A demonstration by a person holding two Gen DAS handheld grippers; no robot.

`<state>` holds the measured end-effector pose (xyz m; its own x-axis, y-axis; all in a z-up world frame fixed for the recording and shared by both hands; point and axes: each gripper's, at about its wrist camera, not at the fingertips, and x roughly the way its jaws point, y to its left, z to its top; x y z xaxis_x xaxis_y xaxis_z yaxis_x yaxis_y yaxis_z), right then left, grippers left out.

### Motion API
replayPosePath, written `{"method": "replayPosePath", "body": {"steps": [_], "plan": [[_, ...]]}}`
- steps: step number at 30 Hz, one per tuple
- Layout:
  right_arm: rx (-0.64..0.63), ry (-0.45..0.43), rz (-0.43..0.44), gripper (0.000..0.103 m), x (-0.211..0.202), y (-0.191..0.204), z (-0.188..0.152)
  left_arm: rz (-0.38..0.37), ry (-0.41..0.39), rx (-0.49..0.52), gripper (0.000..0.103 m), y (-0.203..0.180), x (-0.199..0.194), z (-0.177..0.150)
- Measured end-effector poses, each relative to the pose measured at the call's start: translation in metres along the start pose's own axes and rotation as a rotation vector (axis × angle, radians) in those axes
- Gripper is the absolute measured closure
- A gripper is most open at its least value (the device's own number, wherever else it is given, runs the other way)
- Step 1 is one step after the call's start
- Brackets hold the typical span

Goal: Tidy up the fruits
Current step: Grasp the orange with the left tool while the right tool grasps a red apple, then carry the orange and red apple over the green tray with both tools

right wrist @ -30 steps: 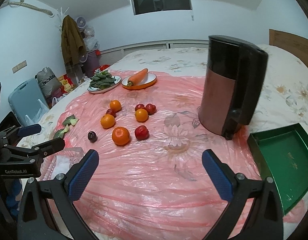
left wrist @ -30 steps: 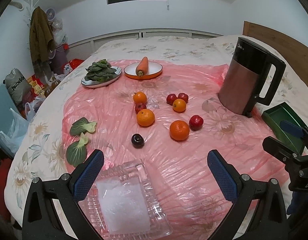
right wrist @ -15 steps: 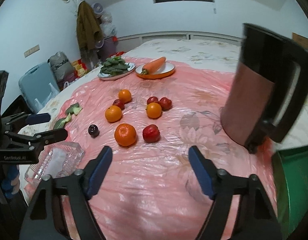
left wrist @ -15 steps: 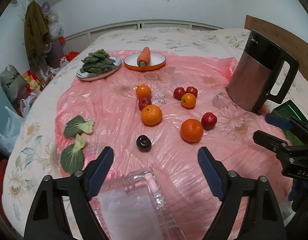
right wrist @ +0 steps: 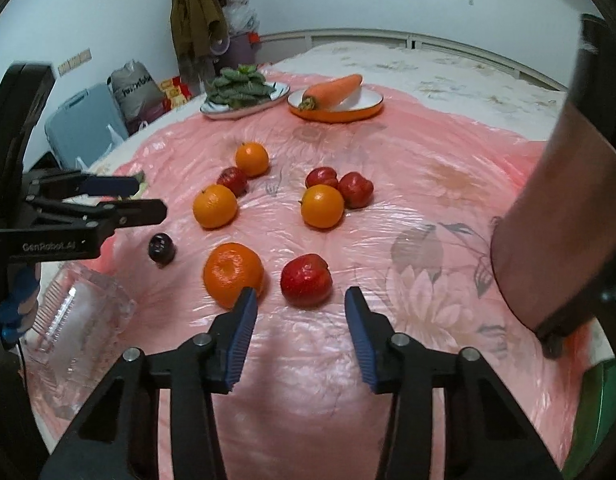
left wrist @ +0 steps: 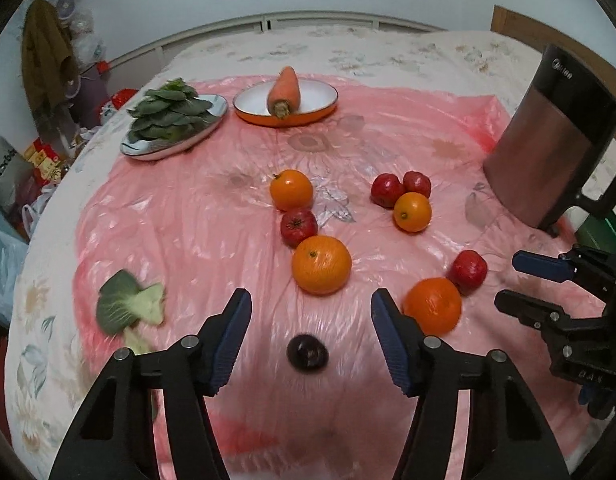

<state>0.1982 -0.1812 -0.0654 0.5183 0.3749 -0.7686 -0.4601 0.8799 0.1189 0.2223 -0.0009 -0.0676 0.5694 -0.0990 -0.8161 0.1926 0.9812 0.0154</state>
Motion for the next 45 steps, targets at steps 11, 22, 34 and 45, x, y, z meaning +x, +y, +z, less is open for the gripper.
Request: {"method": "replayPosePath", "body": {"steps": [11,22,34,45], "plan": [[-0.113,0.091,0.006,0.023,0.036,-0.002,0.012,-0.001,0.082,-0.036,0.049,-0.004,0.048,0.015],[-0.165,0.121,0.040,0.041,0.052,-0.001,0.012,-0.034,0.124,-0.059,0.063,-0.006,0.068,0.018],[-0.069,0.028,0.065,0.042,0.023,-0.011,0.017,-0.058,0.080,-0.095,0.064,0.002,0.048,0.017],[0.031,-0.061,0.023,0.042,-0.051,-0.031,-0.010,-0.058,0.033,-0.088,0.064,-0.003,0.002,0.010]]}}
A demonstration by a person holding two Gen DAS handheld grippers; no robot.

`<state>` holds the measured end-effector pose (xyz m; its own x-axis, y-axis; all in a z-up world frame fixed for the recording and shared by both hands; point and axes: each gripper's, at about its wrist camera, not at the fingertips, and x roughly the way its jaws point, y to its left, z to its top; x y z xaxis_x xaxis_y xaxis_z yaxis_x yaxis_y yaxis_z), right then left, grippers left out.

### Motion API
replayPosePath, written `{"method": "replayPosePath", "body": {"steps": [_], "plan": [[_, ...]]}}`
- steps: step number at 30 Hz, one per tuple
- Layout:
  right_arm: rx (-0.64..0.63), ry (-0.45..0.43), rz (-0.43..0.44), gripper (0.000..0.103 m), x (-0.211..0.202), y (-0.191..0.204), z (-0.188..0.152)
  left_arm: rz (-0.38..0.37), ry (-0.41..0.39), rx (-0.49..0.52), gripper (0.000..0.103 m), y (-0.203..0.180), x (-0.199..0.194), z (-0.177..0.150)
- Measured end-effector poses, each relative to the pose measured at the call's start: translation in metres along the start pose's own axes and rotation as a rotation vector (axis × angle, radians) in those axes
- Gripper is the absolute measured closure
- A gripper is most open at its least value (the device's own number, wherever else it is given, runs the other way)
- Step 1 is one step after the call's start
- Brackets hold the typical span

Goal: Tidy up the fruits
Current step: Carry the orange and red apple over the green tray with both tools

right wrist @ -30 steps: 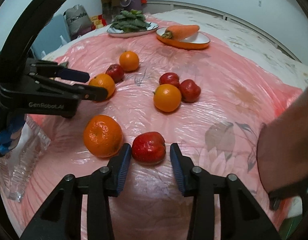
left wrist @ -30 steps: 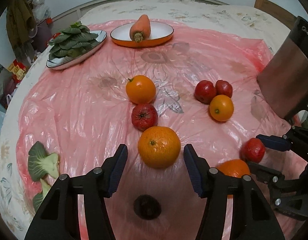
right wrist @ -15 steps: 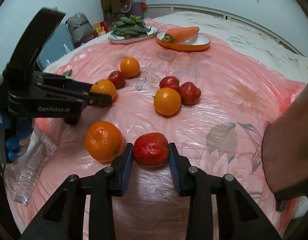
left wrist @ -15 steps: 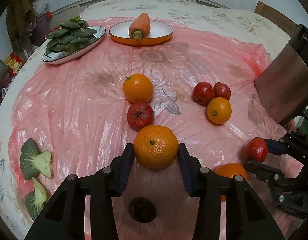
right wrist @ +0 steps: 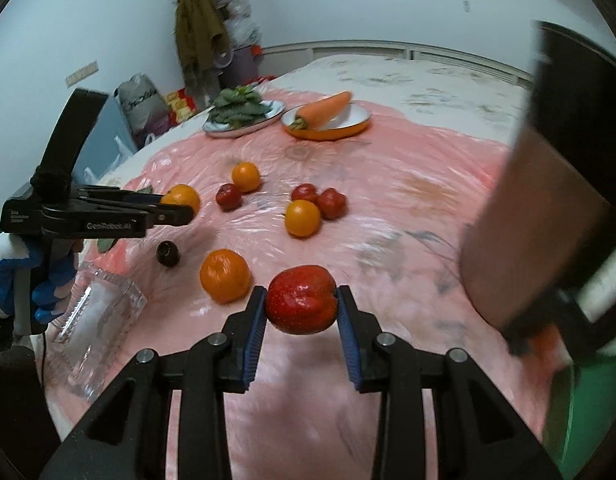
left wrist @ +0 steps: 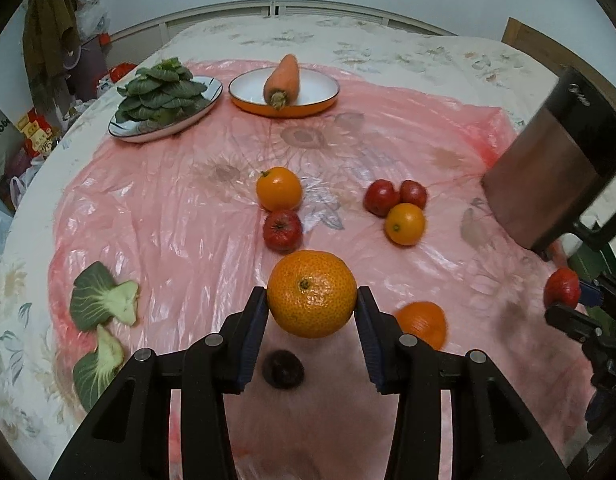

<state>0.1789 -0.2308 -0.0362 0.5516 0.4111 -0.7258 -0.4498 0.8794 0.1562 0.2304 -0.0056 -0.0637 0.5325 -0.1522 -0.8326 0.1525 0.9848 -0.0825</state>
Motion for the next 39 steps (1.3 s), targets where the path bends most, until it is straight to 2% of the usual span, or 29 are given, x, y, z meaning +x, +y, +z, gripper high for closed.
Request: {"method": "replayPosePath", "body": {"steps": [9,20,28,35,39], "plan": [[0.126,-0.027,-0.129,0.042,-0.077,-0.054,-0.054,-0.080,-0.020,0.064,0.064,-0.060,-0.035,-0.013],[0.279,-0.029,-0.335,0.042,-0.150,-0.141,-0.120,-0.276,0.002,0.235,0.064,-0.195,-0.047,-0.024],[0.382,-0.047,-0.427,0.042,-0.161,-0.196,-0.148,-0.405,0.019,0.337,0.064,-0.296,-0.037,-0.021],[0.454,-0.058,-0.482,0.042,-0.163,-0.234,-0.161,-0.448,0.018,0.415,0.064,-0.362,-0.024,-0.021],[0.470,-0.065,-0.495,0.042,-0.165,-0.246,-0.164,-0.465,0.034,0.439,0.064,-0.380,-0.012,-0.023]]}}
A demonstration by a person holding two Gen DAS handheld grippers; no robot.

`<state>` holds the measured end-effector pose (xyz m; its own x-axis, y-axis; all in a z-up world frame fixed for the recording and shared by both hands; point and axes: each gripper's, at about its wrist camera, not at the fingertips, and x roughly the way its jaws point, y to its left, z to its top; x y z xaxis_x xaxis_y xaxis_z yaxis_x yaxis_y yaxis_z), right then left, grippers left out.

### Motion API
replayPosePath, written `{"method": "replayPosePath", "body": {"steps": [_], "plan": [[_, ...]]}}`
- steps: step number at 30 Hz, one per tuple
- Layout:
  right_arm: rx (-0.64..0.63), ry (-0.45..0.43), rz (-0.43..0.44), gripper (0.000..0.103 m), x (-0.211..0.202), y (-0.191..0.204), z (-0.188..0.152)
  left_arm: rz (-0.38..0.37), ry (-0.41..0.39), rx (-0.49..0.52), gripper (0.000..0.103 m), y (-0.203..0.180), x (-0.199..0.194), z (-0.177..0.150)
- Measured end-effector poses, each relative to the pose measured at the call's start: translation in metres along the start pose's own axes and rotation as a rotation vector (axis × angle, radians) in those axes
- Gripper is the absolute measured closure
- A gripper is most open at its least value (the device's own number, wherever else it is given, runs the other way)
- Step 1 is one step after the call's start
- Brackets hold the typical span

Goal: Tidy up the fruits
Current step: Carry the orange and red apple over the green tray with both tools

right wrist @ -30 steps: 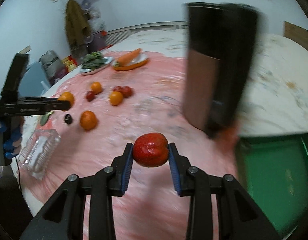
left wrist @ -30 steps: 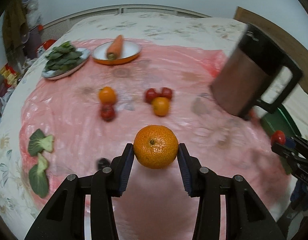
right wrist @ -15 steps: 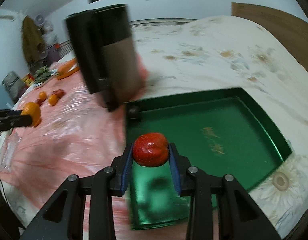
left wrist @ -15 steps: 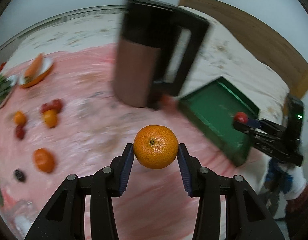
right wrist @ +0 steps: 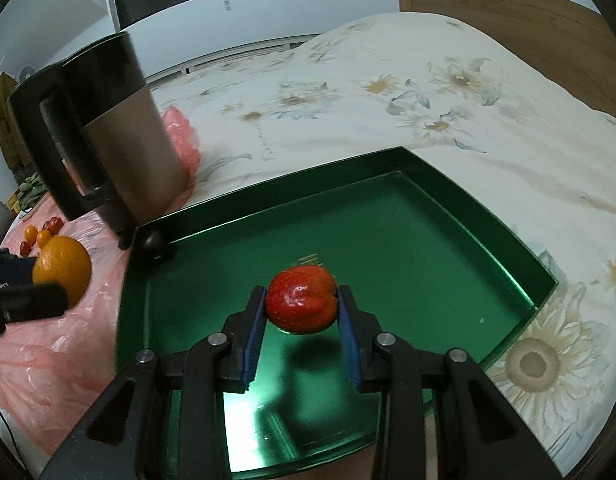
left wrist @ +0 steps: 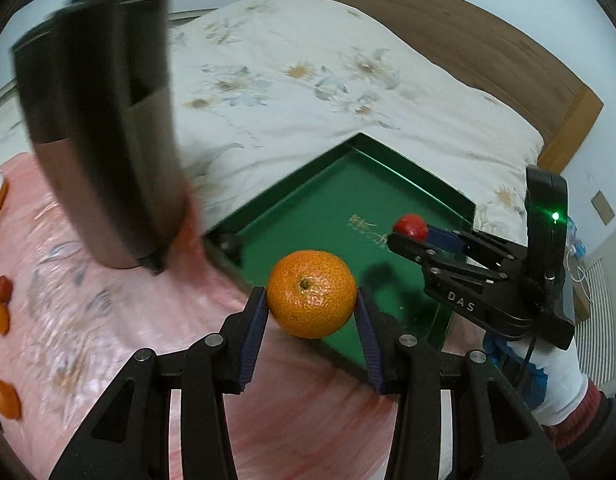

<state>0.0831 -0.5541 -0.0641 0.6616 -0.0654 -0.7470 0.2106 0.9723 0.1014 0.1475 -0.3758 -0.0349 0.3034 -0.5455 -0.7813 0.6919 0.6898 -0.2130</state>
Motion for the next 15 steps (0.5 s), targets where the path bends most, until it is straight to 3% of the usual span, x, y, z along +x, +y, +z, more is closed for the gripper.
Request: {"method": "replayPosePath", "body": {"steps": [15], "plan": [[0.025,0.024,-0.072,0.041,0.022,-0.026,0.001,0.028,0.078,0.128,0.064,-0.041,0.061,0.002]]}}
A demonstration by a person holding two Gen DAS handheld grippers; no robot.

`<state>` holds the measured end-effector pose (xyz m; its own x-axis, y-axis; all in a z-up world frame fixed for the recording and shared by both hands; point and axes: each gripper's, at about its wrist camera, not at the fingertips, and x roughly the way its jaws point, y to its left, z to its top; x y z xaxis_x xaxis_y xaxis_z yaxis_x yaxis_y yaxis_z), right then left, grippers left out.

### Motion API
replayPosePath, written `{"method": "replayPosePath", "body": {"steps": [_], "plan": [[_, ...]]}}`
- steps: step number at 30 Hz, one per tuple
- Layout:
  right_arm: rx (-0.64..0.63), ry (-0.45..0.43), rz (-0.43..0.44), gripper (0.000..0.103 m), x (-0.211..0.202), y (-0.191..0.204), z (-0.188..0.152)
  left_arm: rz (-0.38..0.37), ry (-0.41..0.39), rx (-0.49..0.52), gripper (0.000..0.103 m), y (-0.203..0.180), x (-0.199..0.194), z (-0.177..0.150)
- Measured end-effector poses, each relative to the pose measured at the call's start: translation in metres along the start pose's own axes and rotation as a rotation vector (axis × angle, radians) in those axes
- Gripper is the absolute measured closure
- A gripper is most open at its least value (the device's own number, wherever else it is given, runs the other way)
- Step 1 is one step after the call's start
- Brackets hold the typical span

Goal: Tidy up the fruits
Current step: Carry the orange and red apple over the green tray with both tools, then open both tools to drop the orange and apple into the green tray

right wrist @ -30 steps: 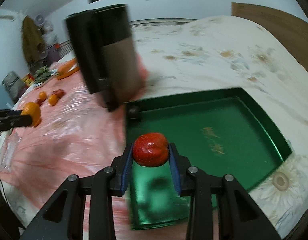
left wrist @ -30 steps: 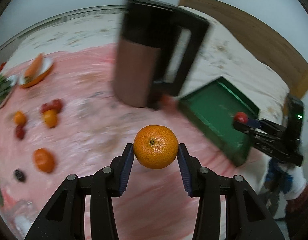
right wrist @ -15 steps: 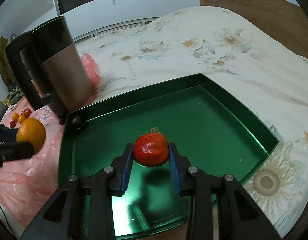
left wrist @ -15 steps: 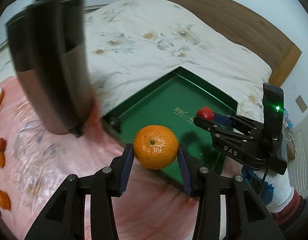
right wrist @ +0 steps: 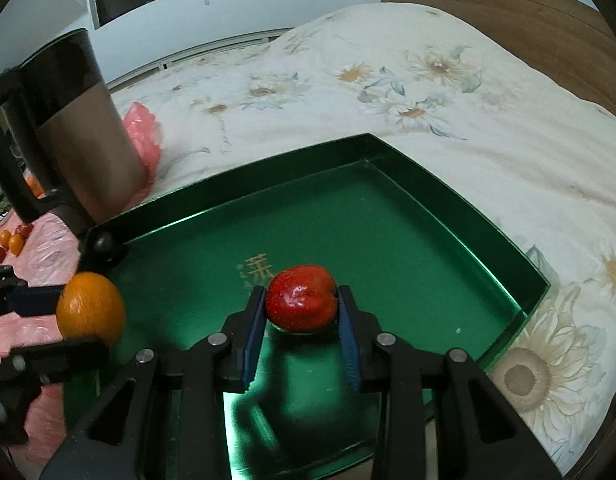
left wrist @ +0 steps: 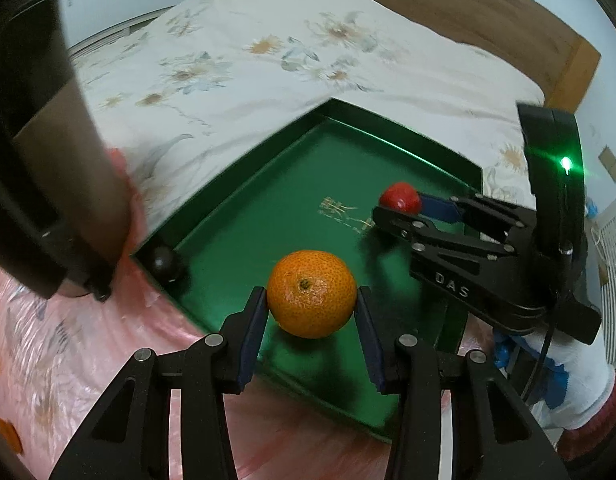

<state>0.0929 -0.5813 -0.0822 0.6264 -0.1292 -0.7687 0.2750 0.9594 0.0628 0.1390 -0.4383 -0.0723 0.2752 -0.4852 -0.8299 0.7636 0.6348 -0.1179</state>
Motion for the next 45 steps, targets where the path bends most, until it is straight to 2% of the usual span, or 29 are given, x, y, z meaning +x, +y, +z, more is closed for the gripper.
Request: {"method": "replayPosePath", "body": {"steps": [12,14,15,16,23,25,33,45], "plan": [[0.009,0.022,-0.060,0.040,0.010,-0.010,0.001,0.020,0.040,0.063,0.063,-0.024,0.022,-0.002],[0.009,0.020,-0.070,0.018,0.009,-0.010,0.000,0.020,0.041,0.069,0.063,-0.026,0.021,-0.003],[0.007,0.017,-0.076,0.003,0.008,-0.010,0.000,0.021,0.040,0.073,0.063,-0.026,0.021,-0.003],[0.006,0.014,-0.081,0.000,0.007,-0.009,0.000,0.024,0.037,0.077,0.063,-0.027,0.020,-0.004],[0.008,-0.015,-0.095,0.000,-0.001,-0.008,0.002,0.042,0.006,0.075,0.061,-0.027,0.011,-0.003],[0.013,-0.023,-0.097,0.000,-0.004,-0.008,0.002,0.042,-0.016,0.075,0.051,-0.027,0.006,-0.003],[0.033,-0.051,-0.071,0.000,-0.019,-0.003,0.013,0.037,-0.085,0.075,0.050,-0.025,-0.026,-0.002],[0.025,-0.130,-0.053,0.000,-0.040,0.043,0.047,0.074,-0.138,-0.017,0.050,0.026,-0.078,-0.029]]}}
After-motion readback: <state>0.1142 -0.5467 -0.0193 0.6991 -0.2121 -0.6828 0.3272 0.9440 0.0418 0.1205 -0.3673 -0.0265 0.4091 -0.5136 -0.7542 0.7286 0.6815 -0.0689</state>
